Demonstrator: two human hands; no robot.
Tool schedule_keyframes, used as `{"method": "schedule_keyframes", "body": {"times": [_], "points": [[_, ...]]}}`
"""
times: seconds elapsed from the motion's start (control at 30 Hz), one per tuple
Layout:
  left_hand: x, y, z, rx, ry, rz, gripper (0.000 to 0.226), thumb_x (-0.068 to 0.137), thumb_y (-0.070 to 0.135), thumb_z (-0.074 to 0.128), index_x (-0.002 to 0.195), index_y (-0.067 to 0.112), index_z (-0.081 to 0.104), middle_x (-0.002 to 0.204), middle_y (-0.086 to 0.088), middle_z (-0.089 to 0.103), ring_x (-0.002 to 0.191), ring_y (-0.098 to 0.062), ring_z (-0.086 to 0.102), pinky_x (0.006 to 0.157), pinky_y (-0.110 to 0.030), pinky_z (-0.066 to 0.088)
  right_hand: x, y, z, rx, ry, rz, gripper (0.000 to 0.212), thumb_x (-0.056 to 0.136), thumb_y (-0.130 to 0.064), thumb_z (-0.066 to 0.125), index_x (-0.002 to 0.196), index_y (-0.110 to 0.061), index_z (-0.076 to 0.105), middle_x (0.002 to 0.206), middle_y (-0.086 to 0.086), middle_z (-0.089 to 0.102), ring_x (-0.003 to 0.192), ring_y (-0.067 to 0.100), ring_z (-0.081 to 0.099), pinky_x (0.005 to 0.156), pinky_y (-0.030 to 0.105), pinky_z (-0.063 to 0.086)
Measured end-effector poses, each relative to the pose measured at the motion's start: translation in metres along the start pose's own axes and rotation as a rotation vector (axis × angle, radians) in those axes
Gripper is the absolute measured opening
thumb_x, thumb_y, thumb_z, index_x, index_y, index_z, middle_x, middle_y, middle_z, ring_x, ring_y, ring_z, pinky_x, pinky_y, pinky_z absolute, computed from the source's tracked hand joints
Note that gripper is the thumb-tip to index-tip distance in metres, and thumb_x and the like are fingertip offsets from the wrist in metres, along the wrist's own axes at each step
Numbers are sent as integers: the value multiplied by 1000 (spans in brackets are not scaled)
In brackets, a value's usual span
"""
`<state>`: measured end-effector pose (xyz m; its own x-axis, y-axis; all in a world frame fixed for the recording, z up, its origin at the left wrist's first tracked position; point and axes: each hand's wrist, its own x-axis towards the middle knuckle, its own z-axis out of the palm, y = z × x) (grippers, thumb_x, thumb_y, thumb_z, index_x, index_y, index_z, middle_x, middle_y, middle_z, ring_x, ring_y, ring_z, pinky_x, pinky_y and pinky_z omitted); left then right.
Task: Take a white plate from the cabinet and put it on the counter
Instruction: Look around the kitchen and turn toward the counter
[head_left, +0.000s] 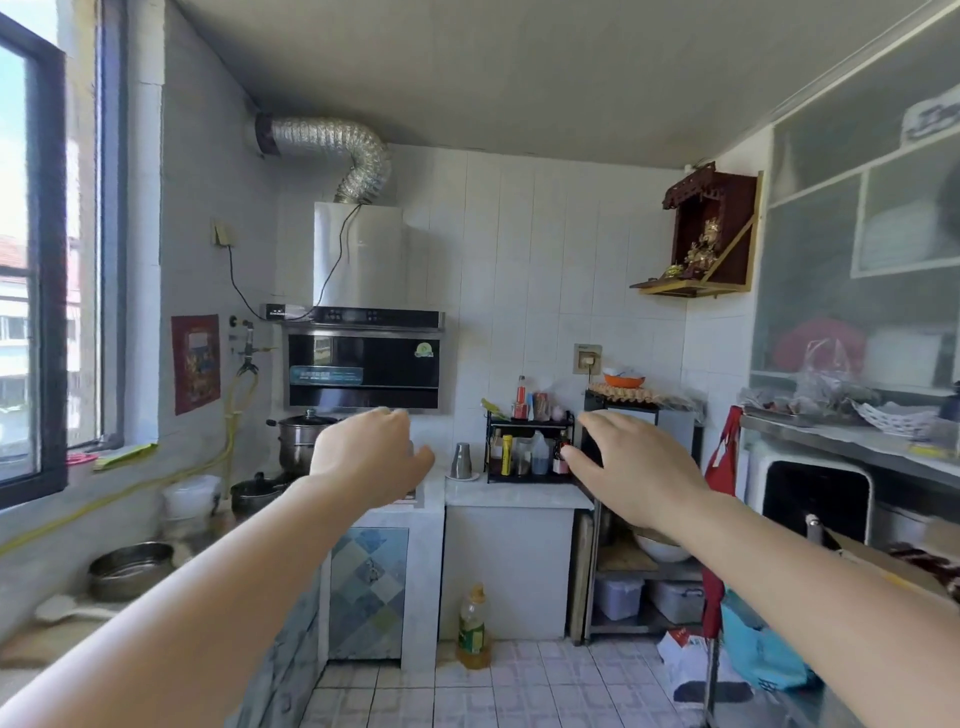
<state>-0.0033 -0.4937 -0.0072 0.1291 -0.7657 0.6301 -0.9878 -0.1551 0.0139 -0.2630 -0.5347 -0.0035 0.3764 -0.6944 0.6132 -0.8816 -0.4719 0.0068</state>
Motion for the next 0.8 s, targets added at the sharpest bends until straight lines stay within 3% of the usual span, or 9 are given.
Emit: {"method": "schedule_keyframes", "body": {"times": [0.13,0.3,0.6,0.8], "points": [[41,33,35,5,32,-34,40,84,44,41,108,15,56,105,-2,63,83,-24,58,57,-30,37,36,47,30,18,-7,-18,55,94,-47,32,138,-14,38,146,2,43,133,20,38,104,35,35],[88,51,76,-10,67,-58,39,84,45,42,108,15,52,107,-2,61,79,-22,52,55,-30,35,77,78,70,33,17,-31,52,95,-42,32,139,-14,38,146,1,43,133,19,38,105,33,34],[193,44,173,6,87,-19,44,85,46,44,115,16,52,116,-3,60,96,-25,58,59,-31,36,180,117,157,15,1,-51,46,93,-45,33,123,-14,49,130,2,55,117,22,49,93,35,43],[282,19,227,-2,111,-20,45,84,42,46,120,16,50,123,-2,58,103,-24,56,61,-31,39,277,127,218,-16,2,-48,50,93,-45,33,128,-12,46,136,4,52,124,23,45,99,38,41]]}}
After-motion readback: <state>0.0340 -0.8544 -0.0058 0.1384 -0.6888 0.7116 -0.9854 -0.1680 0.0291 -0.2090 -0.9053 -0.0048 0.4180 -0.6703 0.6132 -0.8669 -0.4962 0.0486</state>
